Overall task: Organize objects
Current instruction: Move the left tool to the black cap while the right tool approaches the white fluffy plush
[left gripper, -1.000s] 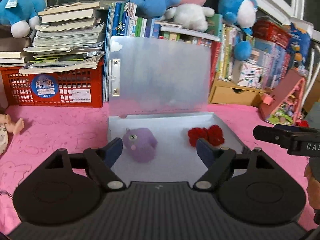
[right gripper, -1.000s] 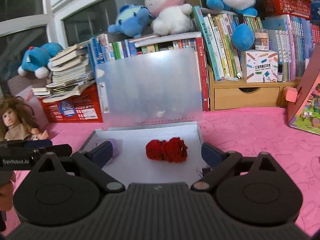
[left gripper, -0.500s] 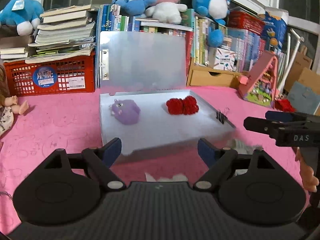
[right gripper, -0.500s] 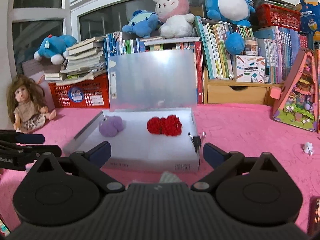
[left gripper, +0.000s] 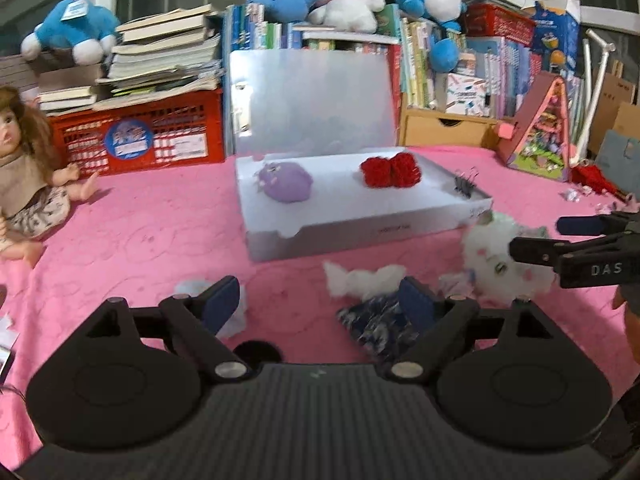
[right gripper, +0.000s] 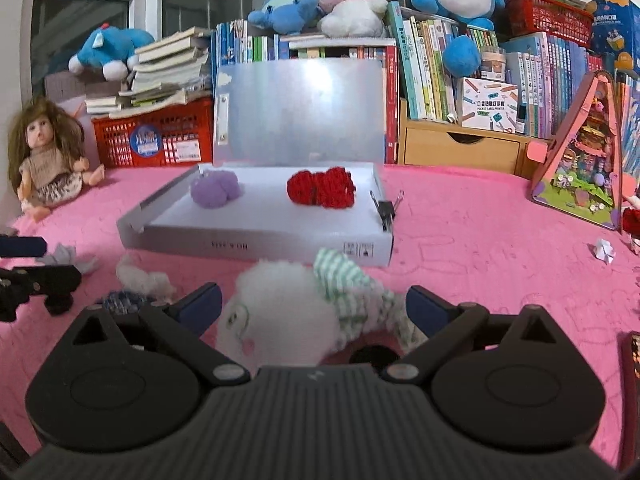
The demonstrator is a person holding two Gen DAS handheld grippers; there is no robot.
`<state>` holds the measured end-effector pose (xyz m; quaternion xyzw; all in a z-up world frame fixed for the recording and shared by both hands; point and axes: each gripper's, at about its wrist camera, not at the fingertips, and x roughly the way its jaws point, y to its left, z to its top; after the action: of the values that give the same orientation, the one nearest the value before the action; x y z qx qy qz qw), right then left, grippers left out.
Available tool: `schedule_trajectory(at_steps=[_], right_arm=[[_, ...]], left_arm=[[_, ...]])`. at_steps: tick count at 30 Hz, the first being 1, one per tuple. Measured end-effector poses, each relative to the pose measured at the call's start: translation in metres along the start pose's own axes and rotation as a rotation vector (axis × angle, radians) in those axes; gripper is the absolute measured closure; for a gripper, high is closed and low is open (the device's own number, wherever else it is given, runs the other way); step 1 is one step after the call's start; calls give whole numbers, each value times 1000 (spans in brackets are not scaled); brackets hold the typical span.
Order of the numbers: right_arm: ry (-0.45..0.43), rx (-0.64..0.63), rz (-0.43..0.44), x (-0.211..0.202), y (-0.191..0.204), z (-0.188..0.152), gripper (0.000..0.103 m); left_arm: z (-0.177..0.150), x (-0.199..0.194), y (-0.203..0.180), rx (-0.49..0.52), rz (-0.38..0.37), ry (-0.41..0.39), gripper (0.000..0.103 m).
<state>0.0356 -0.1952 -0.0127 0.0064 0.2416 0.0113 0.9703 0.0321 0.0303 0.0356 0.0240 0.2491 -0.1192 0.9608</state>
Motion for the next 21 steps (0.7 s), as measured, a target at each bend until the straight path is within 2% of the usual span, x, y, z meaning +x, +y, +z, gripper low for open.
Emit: schedule_trajectory(at_steps=[8, 16, 21], right_arm=[[26, -41, -22, 4, 10, -17, 1], [33, -68, -29, 9, 19, -22, 1], [17, -84, -22, 8, 24, -23, 2]], left_arm=[[-20, 3, 19, -70, 43, 27, 14], [-29, 0, 18, -57, 68, 21, 16], [-33, 0, 13, -28, 69, 18, 29]])
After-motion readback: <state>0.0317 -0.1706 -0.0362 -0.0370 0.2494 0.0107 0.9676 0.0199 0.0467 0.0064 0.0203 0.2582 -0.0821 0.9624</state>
